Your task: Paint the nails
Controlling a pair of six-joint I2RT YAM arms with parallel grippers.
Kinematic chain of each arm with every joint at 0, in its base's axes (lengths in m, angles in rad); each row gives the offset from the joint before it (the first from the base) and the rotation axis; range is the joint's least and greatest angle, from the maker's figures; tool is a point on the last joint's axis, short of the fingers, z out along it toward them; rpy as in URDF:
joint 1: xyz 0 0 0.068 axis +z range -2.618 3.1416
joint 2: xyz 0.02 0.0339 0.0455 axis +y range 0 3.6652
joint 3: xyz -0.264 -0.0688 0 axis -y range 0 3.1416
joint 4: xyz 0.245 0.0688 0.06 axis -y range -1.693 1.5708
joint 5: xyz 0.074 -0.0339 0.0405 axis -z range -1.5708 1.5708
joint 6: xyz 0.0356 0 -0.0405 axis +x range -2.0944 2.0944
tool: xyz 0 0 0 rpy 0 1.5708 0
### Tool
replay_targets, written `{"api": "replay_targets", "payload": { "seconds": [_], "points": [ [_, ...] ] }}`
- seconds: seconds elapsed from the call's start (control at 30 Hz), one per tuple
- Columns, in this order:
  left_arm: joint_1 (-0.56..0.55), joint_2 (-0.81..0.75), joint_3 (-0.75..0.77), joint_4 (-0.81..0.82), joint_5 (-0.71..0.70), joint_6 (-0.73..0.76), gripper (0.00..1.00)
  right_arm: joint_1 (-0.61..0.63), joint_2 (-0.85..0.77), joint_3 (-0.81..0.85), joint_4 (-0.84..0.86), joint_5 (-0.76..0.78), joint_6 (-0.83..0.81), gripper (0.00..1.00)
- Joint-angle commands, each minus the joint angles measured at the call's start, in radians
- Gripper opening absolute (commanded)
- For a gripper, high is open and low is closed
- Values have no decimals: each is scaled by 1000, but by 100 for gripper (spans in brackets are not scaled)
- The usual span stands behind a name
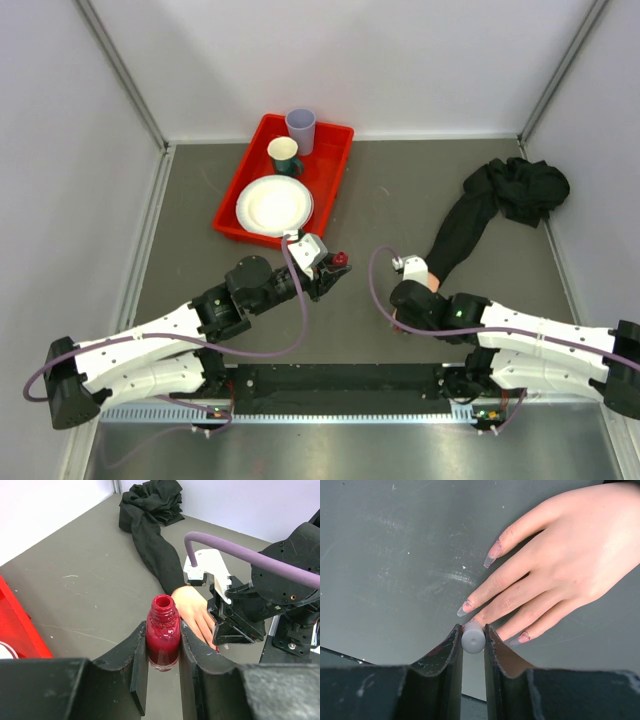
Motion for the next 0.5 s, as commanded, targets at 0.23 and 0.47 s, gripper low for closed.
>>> {"api": "replay_targets", "payload": {
  "seconds": [0.23,0.47],
  "points": [
    [-3,-11,39,20,7,14,0,12,17,1,35,-29,-14,0],
    [-3,-8,38,22,10,14,0,12,11,1,37,-33,-16,0]
  ]
}}
